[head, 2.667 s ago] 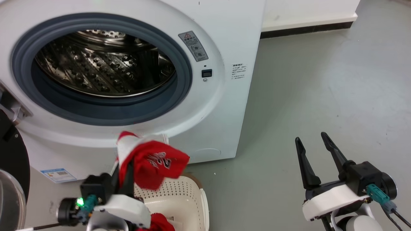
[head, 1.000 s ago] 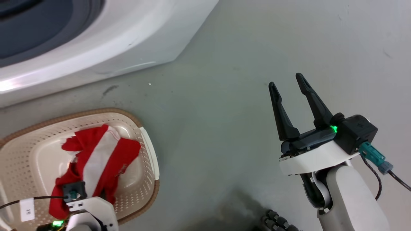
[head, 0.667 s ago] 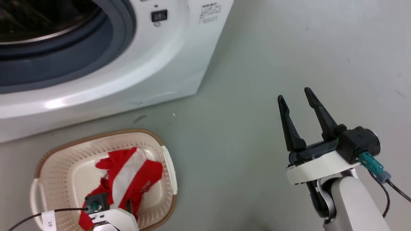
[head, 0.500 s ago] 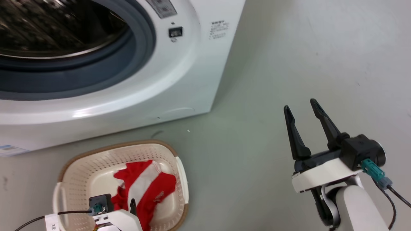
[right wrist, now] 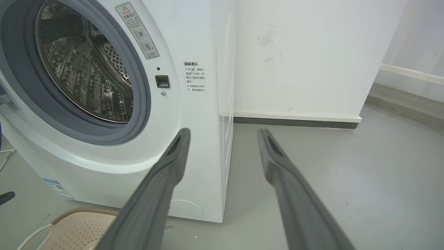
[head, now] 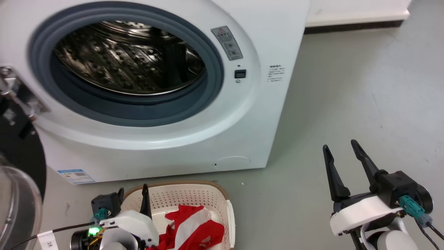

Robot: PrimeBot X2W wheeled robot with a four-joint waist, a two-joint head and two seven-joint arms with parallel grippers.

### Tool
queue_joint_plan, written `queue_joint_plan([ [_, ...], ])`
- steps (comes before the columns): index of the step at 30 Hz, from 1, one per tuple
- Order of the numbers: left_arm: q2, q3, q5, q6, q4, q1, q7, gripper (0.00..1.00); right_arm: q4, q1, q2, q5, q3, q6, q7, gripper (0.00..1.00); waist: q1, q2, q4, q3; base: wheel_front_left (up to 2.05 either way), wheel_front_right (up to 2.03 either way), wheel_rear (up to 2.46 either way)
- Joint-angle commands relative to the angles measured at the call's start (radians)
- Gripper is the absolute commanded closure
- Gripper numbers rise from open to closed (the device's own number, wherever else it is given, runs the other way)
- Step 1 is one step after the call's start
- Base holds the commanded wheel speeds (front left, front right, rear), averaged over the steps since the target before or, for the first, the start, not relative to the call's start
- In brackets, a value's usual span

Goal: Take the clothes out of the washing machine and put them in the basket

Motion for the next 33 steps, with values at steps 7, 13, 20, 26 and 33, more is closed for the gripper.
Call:
queue_joint_plan([
  [7, -0.008, 0.025, 0.088, -0.009, -0.213, 0.045, -0.002, 0.0, -0.017, 0.056, 0.001, -0.019, -0.02, -0.001, 0.028, 0.0, 0.0003, 0.0, 0.071, -0.086, 0.0, 0.0, 0.0],
  [13, -0.014, 0.025, 0.149, -0.016, -0.387, 0.091, -0.002, 0.0, -0.017, 0.089, 0.001, -0.025, -0.043, -0.001, 0.037, 0.0, 0.0003, 0.0, 0.081, -0.13, 0.0, 0.0, 0.0],
  [20, -0.005, 0.016, 0.195, -0.019, -0.507, 0.145, -0.002, 0.0, -0.025, 0.119, 0.001, -0.026, -0.07, -0.001, 0.043, 0.0, 0.0003, 0.0, 0.082, -0.159, 0.0, 0.0, 0.0],
  [26, 0.012, 0.006, 0.223, -0.014, -0.561, 0.198, -0.002, 0.0, -0.019, 0.134, 0.001, -0.023, -0.081, -0.001, 0.045, 0.0, 0.0003, 0.0, 0.084, -0.174, 0.0, 0.0, 0.0],
  [33, 0.017, 0.001, 0.225, -0.003, -0.576, 0.236, 0.0, 0.0, -0.024, 0.135, 0.001, -0.024, -0.08, -0.001, 0.049, 0.0, 0.0003, 0.0, 0.092, -0.17, 0.0, 0.0, 0.0],
])
